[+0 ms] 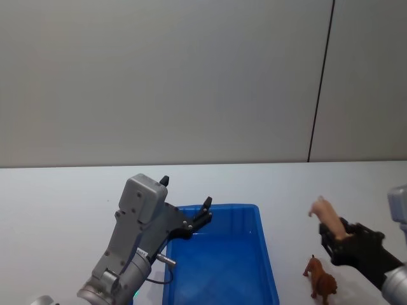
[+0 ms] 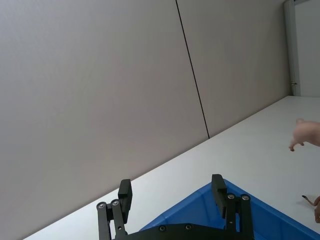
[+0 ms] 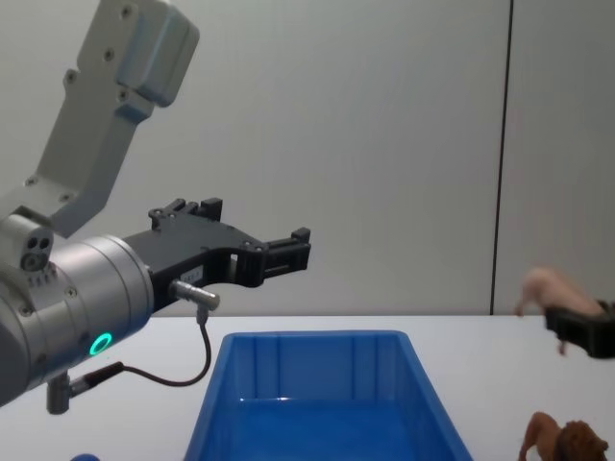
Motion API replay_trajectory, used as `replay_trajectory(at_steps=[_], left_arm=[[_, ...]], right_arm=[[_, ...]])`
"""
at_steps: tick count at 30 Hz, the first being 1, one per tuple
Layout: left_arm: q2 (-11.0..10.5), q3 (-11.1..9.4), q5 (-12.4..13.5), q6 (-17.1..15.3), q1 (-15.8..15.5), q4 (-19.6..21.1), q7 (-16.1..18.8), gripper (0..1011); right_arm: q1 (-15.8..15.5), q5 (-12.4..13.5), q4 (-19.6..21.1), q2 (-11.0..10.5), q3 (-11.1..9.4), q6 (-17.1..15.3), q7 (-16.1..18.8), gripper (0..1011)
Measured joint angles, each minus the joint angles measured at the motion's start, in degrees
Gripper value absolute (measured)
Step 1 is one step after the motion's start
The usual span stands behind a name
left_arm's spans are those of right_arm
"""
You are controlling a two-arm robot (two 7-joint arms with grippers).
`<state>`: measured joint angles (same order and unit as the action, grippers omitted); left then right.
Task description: Pick up the two dolls from the table and place them into the box.
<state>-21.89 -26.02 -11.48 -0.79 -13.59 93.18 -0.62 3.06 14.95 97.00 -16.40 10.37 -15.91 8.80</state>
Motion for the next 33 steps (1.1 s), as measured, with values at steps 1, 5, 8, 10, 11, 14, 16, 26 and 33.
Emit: replay_trajectory(at_steps=[1, 5, 8, 10, 11, 14, 16, 26, 33], left_arm=[[0.0, 0.0, 0.0, 0.0, 0.0, 0.0, 0.0, 1002], [0.0, 0.0, 0.0, 0.0, 0.0, 0.0, 0.0, 1002], [0.0, 0.0, 0.0, 0.0, 0.0, 0.0, 0.0, 1002], [0.0, 0.0, 0.0, 0.0, 0.0, 0.0, 0.0, 1002], [0.0, 0.0, 0.0, 0.0, 0.0, 0.0, 0.0, 1002], [0.0, 0.0, 0.0, 0.0, 0.0, 0.0, 0.0, 1002], [0.0, 0.0, 0.0, 0.0, 0.0, 0.0, 0.0, 1002], [0.0, 0.0, 0.0, 0.0, 0.0, 0.0, 0.0, 1002], [0.0, 0.0, 0.0, 0.0, 0.0, 0.0, 0.0, 1002]], right_arm=[[0.4, -0.2, -0.1, 0.1, 0.2, 0.4, 1.2, 367], [1.7, -0.6, -0.6, 0.6, 0.7, 1.4, 4.0, 367], [2.7, -0.8, -1.3, 1.1, 1.1, 2.0, 6.3, 367], [3.3, -0.9, -1.8, 1.4, 1.3, 2.3, 7.6, 368], [3.6, -1.0, -2.0, 1.5, 1.5, 2.4, 8.0, 367], [4.8, -1.2, -3.1, 2.2, 2.0, 3.1, 10.5, 367], [5.6, -1.3, -4.0, 2.7, 2.4, 3.5, 12.4, 367], [10.1, -1.6, -10.2, 5.7, 4.7, 5.2, 20.2, 368], [12.9, -1.7, -15.3, 7.8, 6.2, 6.5, 23.7, 536]])
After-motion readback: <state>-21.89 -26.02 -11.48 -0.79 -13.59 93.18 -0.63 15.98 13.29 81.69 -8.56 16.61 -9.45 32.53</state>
